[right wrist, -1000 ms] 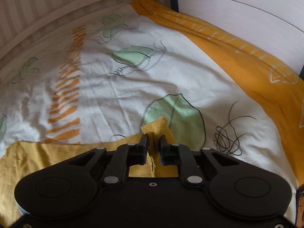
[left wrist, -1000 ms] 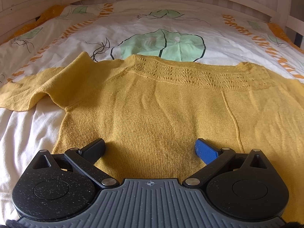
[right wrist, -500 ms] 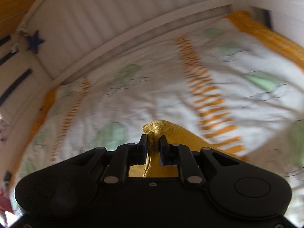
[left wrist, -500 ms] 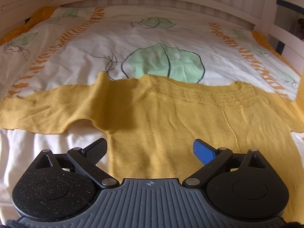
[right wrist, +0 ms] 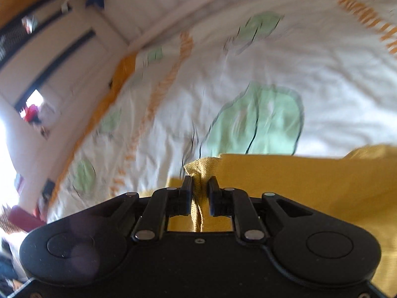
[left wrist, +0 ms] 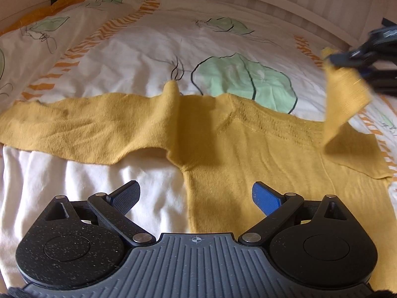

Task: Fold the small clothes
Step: 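Lift the sleeve with the right gripper, lay it across the body, open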

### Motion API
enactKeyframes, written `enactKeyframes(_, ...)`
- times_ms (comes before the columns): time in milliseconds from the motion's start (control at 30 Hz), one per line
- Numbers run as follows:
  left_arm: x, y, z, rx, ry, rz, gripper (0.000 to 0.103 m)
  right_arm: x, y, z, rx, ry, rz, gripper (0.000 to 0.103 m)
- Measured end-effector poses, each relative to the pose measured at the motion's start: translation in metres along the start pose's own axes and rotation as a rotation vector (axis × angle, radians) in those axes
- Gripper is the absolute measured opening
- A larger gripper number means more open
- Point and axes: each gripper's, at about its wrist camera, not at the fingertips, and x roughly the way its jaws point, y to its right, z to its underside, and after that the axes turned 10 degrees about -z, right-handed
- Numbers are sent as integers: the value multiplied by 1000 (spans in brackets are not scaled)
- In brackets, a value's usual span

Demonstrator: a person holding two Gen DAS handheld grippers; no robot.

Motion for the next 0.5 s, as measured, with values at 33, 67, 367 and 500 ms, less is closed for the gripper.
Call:
enactKeyframes(33,0,1,-1,2,3,6,98,12,-1,6,-10,-18,5,21)
enactKeyframes(67,0,1,-2,2,4,10,98,25,-3,12,-26,-36,14,22)
enactKeyframes(367,10,-2,1,-18,-22,41,98,43,9,39,-39,9,-14,57)
enactKeyframes(500,9,-3,1,-46,-4,56,98,6,25,55,-89,74,79,62)
